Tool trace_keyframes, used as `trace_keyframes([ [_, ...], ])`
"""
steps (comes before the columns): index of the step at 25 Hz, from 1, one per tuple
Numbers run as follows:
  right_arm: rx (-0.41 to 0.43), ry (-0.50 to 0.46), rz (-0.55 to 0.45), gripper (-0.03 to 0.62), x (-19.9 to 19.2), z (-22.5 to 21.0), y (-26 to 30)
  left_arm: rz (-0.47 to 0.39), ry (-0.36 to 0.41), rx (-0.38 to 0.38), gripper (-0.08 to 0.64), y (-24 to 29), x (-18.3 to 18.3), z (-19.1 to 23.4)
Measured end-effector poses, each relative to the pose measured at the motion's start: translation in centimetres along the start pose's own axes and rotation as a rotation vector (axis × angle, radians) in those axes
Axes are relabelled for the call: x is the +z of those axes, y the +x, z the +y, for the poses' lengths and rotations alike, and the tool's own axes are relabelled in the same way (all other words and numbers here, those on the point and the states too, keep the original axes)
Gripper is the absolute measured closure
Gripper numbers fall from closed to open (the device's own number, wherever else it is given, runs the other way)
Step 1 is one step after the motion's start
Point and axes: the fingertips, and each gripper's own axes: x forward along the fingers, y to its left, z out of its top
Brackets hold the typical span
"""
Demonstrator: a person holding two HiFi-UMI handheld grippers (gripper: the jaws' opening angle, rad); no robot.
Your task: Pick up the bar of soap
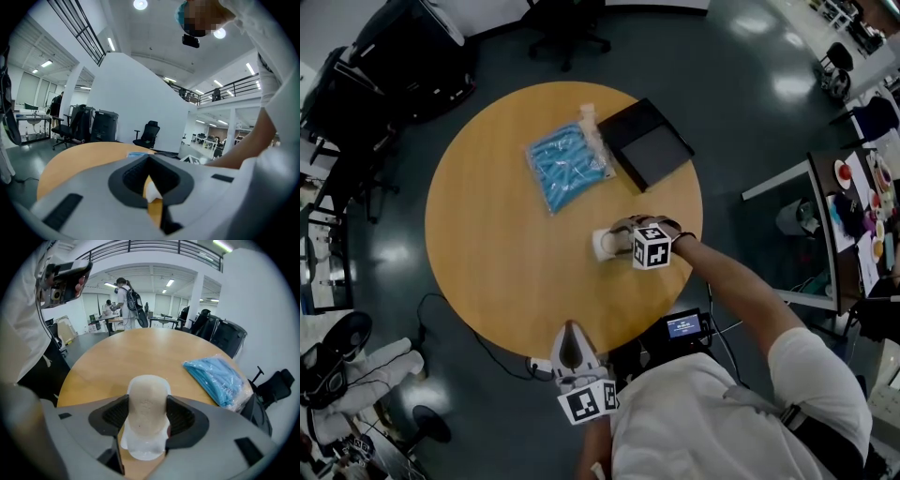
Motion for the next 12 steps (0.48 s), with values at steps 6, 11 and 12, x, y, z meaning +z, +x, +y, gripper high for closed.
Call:
trace_keyframes([
  [6, -0.280, 0.163, -0.264, 0.334, 4.9, -0.5, -7.0, -0.052, 0.020, -0.020, 0.554, -0.7, 1.4, -0.3],
  [11, -0.603, 0.414, -0.617, 0.334, 9.4, 1.2, -18.8, -0.115, 0.034, -0.061, 0.554, -0.2, 3.5, -1.7],
  [12, -0.656, 0.462, -0.680, 0.334, 9.8, 2.1, -21.1, -0.129, 0.035, -0.070, 0.554, -0.2, 4.0, -2.2],
])
